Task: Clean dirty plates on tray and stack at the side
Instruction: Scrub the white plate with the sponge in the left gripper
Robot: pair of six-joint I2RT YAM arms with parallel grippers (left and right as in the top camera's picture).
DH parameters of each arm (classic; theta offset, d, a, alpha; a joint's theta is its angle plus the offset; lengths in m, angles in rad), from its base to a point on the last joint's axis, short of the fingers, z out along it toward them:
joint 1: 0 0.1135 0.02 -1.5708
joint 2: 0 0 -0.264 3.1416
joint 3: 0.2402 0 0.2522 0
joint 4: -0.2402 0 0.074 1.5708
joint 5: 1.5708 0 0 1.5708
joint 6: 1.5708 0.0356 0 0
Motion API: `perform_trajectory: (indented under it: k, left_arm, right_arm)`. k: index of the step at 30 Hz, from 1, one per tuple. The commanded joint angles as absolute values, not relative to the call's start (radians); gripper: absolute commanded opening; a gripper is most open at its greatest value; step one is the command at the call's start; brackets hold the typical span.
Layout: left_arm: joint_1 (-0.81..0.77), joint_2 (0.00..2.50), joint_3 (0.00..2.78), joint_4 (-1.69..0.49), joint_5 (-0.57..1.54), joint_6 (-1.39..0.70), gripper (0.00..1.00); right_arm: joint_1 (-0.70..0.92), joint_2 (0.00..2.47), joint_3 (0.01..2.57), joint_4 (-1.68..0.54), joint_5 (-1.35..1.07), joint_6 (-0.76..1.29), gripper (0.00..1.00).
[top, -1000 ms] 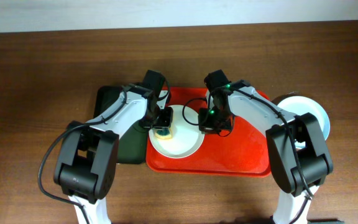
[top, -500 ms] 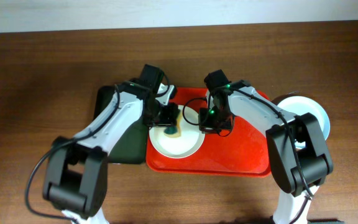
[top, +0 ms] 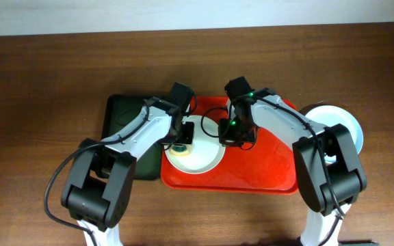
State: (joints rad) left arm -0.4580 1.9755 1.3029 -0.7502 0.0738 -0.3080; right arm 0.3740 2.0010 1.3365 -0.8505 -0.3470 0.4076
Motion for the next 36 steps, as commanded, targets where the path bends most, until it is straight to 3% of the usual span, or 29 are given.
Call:
perform_trajectory:
  k: [1, 6, 9, 13, 17, 27, 33, 36]
  left_arm:
    - [-0.458, 2.065, 1.292, -0.752, 0.212, -0.32, 0.0]
    - [-0.451, 2.032, 1.317, -0.689, 0.509, -0.295, 0.0]
    - [-0.44, 1.965, 1.368, -0.722, 0.481, -0.295, 0.0]
    - [-0.445, 1.84, 1.379, -0.797, 0.18, -0.303, 0.0]
    - [-0.445, 1.849, 1.341, -0.797, 0.05, -0.302, 0.0]
    - [-0.46, 1.853, 0.998, -0.361, 0.105, -0.295, 0.0]
    - [-0.496, 1.832, 0.984, -0.238, 0.323, -0.317, 0.0]
    - [-0.495, 1.753, 1.016, -0.241, 0.291, -0.322, 0.0]
  right_arm:
    - [0.381, 1.983, 1.333, -0.847, -0.355, 0.4, 0.04]
    - [0.381, 1.983, 1.333, -0.847, -0.355, 0.397, 0.04]
    - [0.381, 1.983, 1.333, -0.847, -0.355, 0.397, 0.04]
    - [0.382, 1.983, 1.333, -0.847, -0.355, 0.398, 0.04]
    - [0.382, 1.983, 1.333, -0.847, -0.355, 0.398, 0.04]
    - [0.382, 1.983, 1.333, -0.847, -0.355, 0.398, 0.04]
    - [0.382, 1.983, 1.333, -0.844, -0.355, 0.398, 0.04]
    - [0.382, 1.983, 1.333, -0.844, -0.355, 0.398, 0.04]
